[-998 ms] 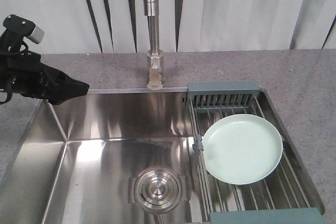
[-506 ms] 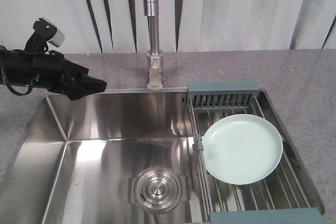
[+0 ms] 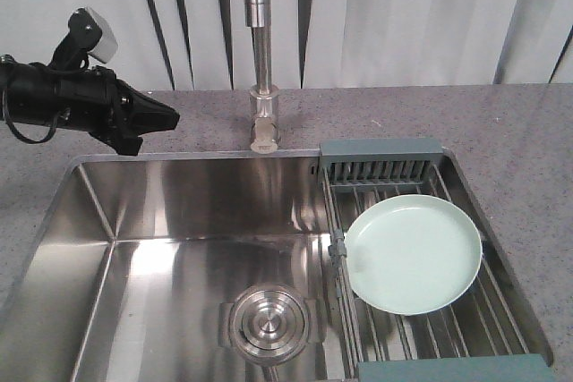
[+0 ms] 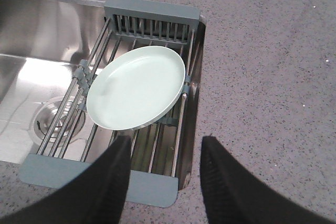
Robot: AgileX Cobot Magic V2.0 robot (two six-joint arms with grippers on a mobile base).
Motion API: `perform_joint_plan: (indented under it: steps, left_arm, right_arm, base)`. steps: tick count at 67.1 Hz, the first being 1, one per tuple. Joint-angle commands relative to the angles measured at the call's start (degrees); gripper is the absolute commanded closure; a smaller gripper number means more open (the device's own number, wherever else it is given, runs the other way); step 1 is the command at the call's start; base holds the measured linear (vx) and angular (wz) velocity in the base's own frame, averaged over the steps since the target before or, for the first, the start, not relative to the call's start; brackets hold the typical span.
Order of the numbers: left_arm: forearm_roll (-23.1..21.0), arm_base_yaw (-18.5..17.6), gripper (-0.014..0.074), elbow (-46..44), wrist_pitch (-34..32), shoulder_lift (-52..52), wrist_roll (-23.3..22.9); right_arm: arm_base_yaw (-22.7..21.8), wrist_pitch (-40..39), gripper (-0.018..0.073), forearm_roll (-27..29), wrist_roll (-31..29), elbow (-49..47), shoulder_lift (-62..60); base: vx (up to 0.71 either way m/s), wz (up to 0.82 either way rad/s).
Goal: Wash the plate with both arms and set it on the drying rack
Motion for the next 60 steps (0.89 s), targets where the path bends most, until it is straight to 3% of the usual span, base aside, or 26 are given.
perform_joint_plan:
  steps: [1,8,29,60]
  left_arm:
    - [-4.95,-0.30,0.0606,-1.81,0.86,-2.56,1.00]
    - [-5.25,-1.00,0.0605,-1.81,1.03,-2.56,2.91]
    - [-6.12,-7.45,0.0604,-1.81,0.64,0.22,9.45]
    - [-17.10,-12.84,0.0604,-3.11,-2.85,7.32,21.14]
  right_arm:
    - [-0.17,-3.37,0.0240,-0.15,-0.22,-1.48,0.48]
    - [-0.17,-3.42,0.0240,-0.15,-0.22,-1.48,0.48]
    - [-0.17,-3.42,0.0240,-0.15,-0.22,-1.48,0.48]
    - [-0.17,-3.42,0.0240,-0.15,-0.22,-1.48,0.48]
  base:
    - [0.00,0.00]
    - [0.00,0.00]
    - [0.00,0.00]
    - [0.00,0.00]
